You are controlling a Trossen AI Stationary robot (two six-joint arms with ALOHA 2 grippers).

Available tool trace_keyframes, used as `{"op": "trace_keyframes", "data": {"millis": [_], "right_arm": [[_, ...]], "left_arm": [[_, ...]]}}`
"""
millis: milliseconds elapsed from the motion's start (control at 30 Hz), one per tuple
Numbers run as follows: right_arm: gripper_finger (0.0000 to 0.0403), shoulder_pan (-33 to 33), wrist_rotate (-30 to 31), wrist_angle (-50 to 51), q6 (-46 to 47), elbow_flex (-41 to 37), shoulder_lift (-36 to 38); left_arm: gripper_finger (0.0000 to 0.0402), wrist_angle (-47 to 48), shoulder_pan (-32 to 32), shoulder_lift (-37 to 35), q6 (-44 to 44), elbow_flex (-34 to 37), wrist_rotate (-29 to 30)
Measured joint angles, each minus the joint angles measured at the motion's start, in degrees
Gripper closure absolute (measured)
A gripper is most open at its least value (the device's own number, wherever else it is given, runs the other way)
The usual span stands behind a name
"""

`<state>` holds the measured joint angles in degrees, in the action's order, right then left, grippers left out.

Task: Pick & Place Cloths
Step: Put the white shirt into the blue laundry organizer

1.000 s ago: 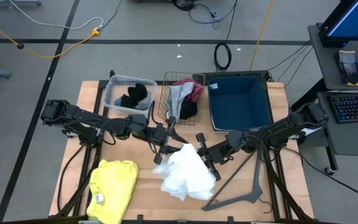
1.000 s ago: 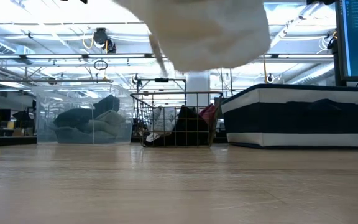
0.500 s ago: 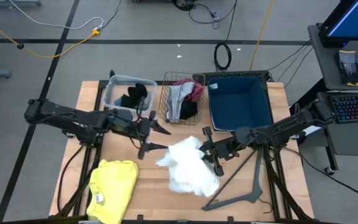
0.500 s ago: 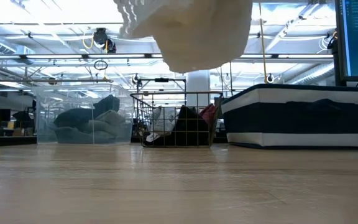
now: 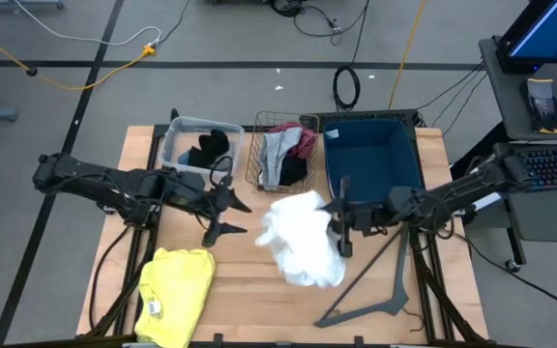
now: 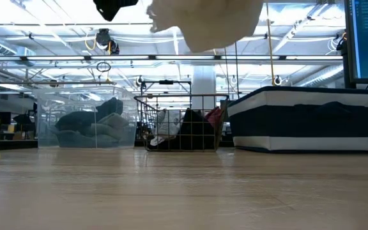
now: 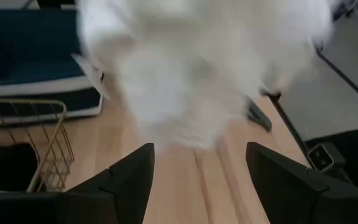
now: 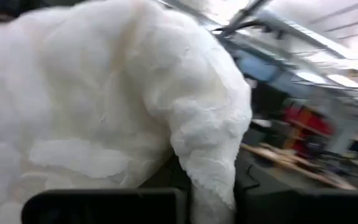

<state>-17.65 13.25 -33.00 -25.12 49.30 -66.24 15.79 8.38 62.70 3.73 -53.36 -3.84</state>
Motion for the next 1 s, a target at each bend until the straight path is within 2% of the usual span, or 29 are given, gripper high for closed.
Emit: {"op": "trace_keyframes", "data": {"millis": [200,433,600,767,1000], "right_arm": [[0.0378,0.01,12.45,1.99,-7.69,0.0,5.13],[0.0378,0.06,33.81,1.62,-20.7,0.0,8.97],[0.0378,1.54,47.24,0.97,-29.05,0.0,9.86],[0.0378,5.44,55.52,1.19,-33.49,0.0,9.88],[0.0378,11.35,61.97,4.55,-34.12,0.0,9.87]], "left_arm": [[0.0148,1.99,0.07,0.0,-0.19,0.0,3.9],[0.0149,2.52,0.07,0.02,-0.85,0.0,9.23],[0.0149,2.5,0.07,0.02,-1.0,0.0,9.92],[0.0149,2.45,0.07,0.02,-0.98,0.0,9.92],[0.0149,2.43,0.07,0.02,-0.63,0.0,9.94]]}}
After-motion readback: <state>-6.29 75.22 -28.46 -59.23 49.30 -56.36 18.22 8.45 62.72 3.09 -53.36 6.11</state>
